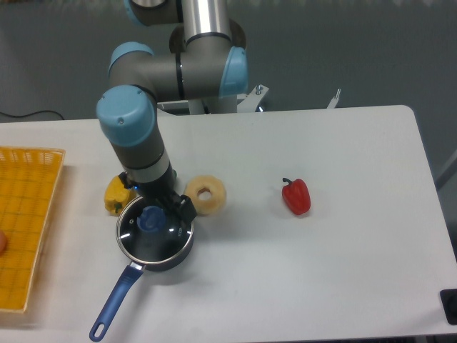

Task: Open the lid
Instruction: 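Lower the open gripper onto the blue knob of the glass lid, then close the gripper around the blue lid knob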

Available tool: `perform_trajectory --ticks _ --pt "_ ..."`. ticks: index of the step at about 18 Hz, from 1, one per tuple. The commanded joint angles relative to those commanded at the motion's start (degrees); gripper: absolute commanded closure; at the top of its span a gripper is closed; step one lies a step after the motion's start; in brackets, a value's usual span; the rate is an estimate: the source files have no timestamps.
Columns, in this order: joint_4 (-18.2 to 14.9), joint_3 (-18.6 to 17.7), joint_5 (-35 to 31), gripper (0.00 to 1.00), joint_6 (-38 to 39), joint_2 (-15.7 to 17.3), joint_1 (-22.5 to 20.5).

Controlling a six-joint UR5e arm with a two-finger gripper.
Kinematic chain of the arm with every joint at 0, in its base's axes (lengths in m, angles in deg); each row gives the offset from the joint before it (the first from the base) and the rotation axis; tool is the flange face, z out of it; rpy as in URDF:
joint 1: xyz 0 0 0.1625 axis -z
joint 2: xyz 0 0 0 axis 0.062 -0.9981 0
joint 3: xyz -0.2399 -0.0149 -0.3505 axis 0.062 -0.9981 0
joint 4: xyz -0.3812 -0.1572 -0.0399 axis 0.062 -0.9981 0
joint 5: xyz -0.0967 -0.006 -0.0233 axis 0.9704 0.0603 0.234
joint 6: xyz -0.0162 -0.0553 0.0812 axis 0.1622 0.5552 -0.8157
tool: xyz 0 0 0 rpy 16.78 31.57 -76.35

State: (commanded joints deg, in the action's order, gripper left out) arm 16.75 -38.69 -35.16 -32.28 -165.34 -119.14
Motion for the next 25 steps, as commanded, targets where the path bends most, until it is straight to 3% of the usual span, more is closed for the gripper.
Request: perform_trajectory --ticks 5,25 --pt "0.09 -3.16 -0.09 0.0 2.55 0.7 -0.09" --pt "0.88 -0.79 0.44 0.0 7.12 -3.6 2.02"
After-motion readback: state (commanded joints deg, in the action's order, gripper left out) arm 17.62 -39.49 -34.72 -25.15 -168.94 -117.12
